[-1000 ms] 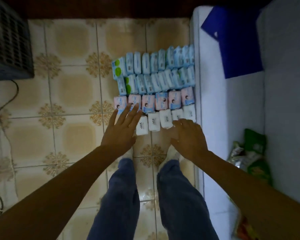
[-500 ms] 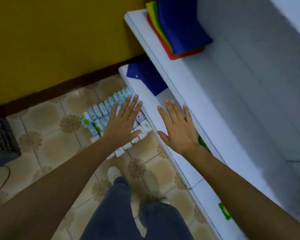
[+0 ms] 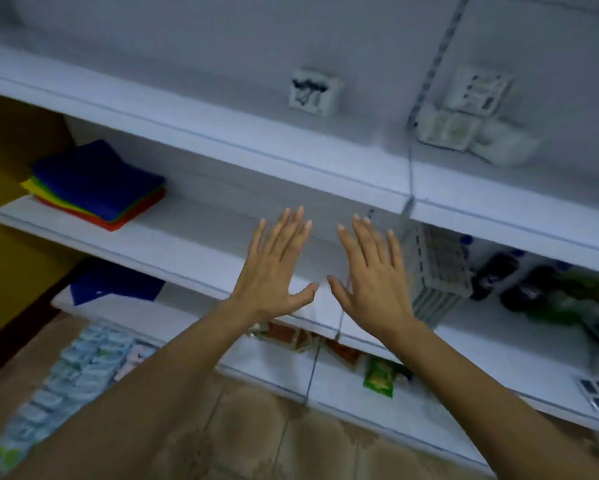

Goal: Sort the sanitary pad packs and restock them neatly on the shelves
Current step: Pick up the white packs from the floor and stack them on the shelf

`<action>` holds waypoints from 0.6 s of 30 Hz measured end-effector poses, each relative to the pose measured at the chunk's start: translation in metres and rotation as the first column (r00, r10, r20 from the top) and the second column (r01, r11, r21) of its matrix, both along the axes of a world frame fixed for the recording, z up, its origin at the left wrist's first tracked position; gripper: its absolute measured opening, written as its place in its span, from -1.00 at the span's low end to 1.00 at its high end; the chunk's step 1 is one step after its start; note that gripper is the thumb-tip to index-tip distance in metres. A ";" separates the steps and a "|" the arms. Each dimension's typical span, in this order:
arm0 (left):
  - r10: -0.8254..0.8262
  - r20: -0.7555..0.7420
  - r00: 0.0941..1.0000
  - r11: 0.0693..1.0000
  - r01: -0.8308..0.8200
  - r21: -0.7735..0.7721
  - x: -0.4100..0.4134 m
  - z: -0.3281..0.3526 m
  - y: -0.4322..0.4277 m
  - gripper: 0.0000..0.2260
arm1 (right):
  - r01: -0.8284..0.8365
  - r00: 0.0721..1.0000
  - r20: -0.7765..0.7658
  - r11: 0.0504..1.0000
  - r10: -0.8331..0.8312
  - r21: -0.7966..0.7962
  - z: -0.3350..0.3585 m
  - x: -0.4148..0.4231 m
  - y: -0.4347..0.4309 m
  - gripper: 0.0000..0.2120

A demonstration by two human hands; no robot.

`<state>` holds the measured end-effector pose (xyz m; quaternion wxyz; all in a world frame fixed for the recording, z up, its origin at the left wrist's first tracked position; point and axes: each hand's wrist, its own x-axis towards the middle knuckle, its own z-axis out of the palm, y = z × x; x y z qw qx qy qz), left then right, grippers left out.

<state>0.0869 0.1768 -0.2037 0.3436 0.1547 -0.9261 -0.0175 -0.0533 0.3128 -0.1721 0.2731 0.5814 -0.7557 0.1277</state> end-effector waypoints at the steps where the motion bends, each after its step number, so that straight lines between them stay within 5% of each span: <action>1: -0.030 -0.013 0.999 1.000 0.030 -0.009 -0.023 0.012 0.015 -0.17 | 0.041 0.999 0.007 0.999 -0.041 -0.016 0.009 -0.020 0.023 -0.30; 9: -0.178 -0.035 0.983 0.982 0.176 -0.066 -0.156 0.081 0.091 -0.27 | 0.287 0.955 0.124 0.948 -0.271 -0.137 0.061 -0.127 0.131 -0.33; 18: -0.145 -0.020 0.989 0.989 0.144 -0.042 -0.247 0.122 0.071 -0.32 | 0.353 0.926 0.215 0.914 -0.311 -0.200 0.075 -0.204 0.126 -0.40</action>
